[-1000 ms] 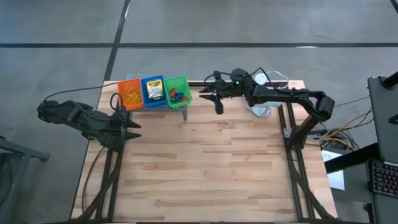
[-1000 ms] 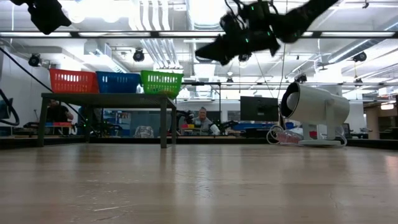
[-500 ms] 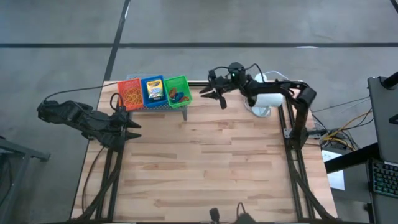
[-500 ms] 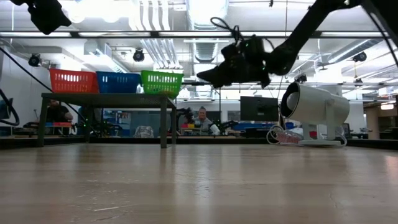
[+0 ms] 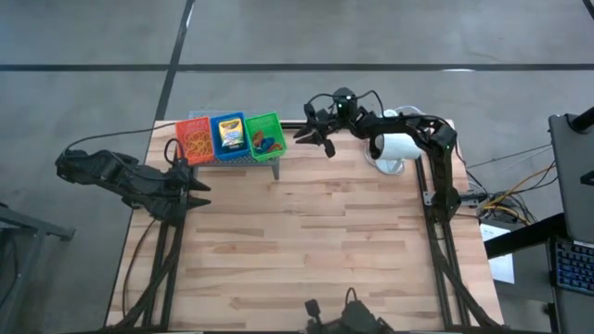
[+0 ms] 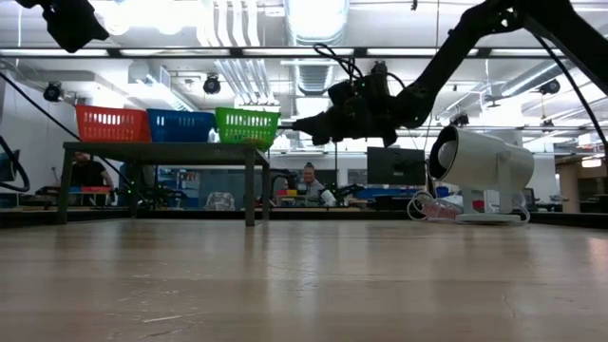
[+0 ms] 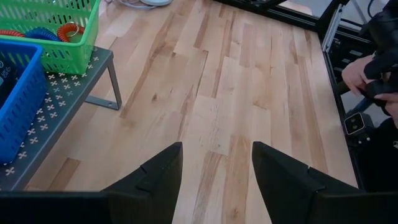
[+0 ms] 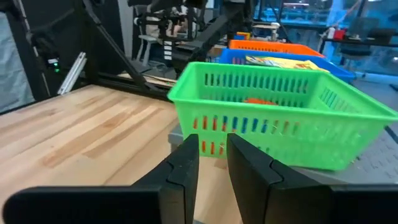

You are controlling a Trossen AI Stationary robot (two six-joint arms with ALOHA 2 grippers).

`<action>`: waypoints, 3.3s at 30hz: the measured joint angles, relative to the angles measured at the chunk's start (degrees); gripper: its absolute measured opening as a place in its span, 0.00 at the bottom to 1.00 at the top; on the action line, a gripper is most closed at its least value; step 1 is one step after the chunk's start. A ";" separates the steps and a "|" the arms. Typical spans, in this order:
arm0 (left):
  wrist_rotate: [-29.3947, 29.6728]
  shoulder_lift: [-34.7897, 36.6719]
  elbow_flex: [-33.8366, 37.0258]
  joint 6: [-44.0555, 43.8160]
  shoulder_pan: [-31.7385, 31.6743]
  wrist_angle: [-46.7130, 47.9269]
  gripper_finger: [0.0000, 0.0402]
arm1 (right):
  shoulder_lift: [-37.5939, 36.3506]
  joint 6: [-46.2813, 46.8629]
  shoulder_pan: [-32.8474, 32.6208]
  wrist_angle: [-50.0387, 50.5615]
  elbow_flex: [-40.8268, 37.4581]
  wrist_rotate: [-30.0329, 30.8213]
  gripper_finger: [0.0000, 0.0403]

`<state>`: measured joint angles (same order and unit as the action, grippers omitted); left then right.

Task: Pick & Place Office Desk Supplies
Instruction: Put the green bin filled with spring keychains on the shelf, then return to Home Position

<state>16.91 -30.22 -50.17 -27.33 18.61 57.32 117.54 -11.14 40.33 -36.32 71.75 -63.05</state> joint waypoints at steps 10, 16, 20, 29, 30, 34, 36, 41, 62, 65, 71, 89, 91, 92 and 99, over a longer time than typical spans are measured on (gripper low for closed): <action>0.00 -0.02 0.00 -0.02 0.00 0.00 0.50 | 0.38 -2.57 -1.04 0.15 -0.09 6.25 0.20; 0.00 -0.02 0.00 0.00 0.01 0.01 0.50 | 0.43 -2.86 -2.41 -0.03 0.28 7.47 0.20; 0.00 -0.01 0.00 0.00 0.00 0.01 0.50 | 0.43 -2.84 -3.58 0.00 0.23 7.77 0.20; 0.00 -0.02 0.00 -0.01 0.00 0.01 0.50 | 0.48 -3.03 -7.19 0.09 0.30 12.29 0.20; 0.00 -0.02 0.00 -0.01 0.00 0.00 0.50 | 0.50 -2.86 -7.49 0.10 0.46 12.68 0.20; 0.00 -0.02 0.00 0.00 0.00 0.00 0.50 | 0.50 -2.61 -8.95 0.01 1.14 16.50 0.20; 0.00 -0.02 0.00 -0.02 0.00 0.00 0.50 | 0.50 -2.61 -9.79 0.07 1.39 18.22 0.20; 0.00 -0.02 0.00 -0.01 0.00 0.01 0.50 | 0.50 -1.19 -10.83 0.01 1.98 20.74 0.20; 0.00 -0.02 0.00 0.00 0.00 0.00 0.50 | 0.15 -0.50 -10.04 2.99 1.24 19.28 0.20; 0.00 -0.02 0.00 0.00 0.00 0.00 0.50 | -0.97 -0.45 -9.61 2.70 0.42 19.34 0.20; 0.00 -0.02 0.00 -0.01 0.02 0.02 0.50 | -5.70 -2.98 -10.19 2.70 -3.78 24.72 0.20; 0.00 0.00 -0.01 0.00 0.00 0.00 0.50 | -25.67 -2.94 -25.39 -7.96 -28.50 51.84 0.20; 0.00 0.00 0.00 -0.01 0.00 0.00 0.50 | -27.43 -2.99 -26.81 -7.63 -30.10 54.15 0.20; 0.00 0.00 0.00 0.00 0.01 0.01 0.50 | -28.24 -2.96 -27.30 -7.56 -30.81 54.98 0.20; 0.00 -0.02 -0.02 -0.01 0.00 0.02 0.50 | -34.75 3.28 -29.59 -7.48 -37.41 60.27 0.20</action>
<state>16.91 -30.24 -50.19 -27.34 18.61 57.34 82.78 -7.86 10.73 -43.79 34.35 -2.78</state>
